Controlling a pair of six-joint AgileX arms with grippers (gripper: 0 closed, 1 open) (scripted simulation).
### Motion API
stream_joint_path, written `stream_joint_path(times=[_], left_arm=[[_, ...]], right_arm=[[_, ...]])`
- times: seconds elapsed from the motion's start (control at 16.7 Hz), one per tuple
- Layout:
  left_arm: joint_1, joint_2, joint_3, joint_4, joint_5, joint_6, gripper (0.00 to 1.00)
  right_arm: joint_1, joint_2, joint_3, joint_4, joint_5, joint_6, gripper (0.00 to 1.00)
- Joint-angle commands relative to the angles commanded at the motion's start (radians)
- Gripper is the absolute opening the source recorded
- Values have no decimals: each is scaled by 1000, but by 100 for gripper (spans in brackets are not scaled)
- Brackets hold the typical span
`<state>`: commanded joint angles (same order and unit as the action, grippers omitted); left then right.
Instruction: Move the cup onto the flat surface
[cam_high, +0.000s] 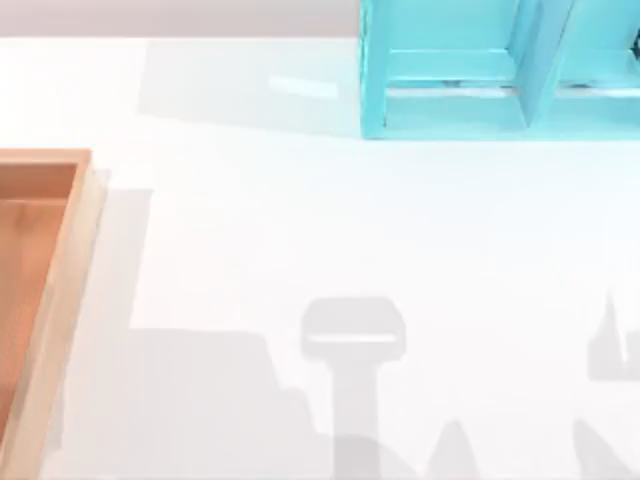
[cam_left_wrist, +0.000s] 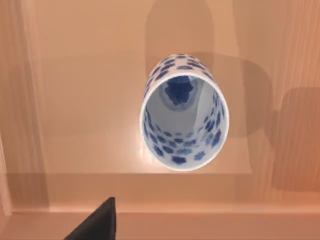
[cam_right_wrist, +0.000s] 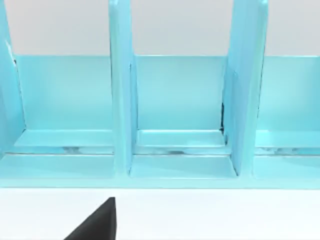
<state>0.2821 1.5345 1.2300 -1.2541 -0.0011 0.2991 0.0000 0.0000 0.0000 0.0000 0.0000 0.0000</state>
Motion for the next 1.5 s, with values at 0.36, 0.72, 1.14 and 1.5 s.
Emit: stream_joint_path(times=[0.36, 0.72, 1.14, 1.5], left_arm=[[-3, 8, 4, -3, 0, 1, 100], [3, 65, -154, 214, 0, 4, 100], [7, 117, -295, 402, 0, 9, 100], [7, 117, -295, 402, 0, 9, 70]], right_arm=[[0, 0, 0, 0, 0, 0, 100], [0, 0, 0, 0, 0, 0, 100], [0, 0, 0, 0, 0, 0, 100], [0, 0, 0, 0, 0, 0, 100]])
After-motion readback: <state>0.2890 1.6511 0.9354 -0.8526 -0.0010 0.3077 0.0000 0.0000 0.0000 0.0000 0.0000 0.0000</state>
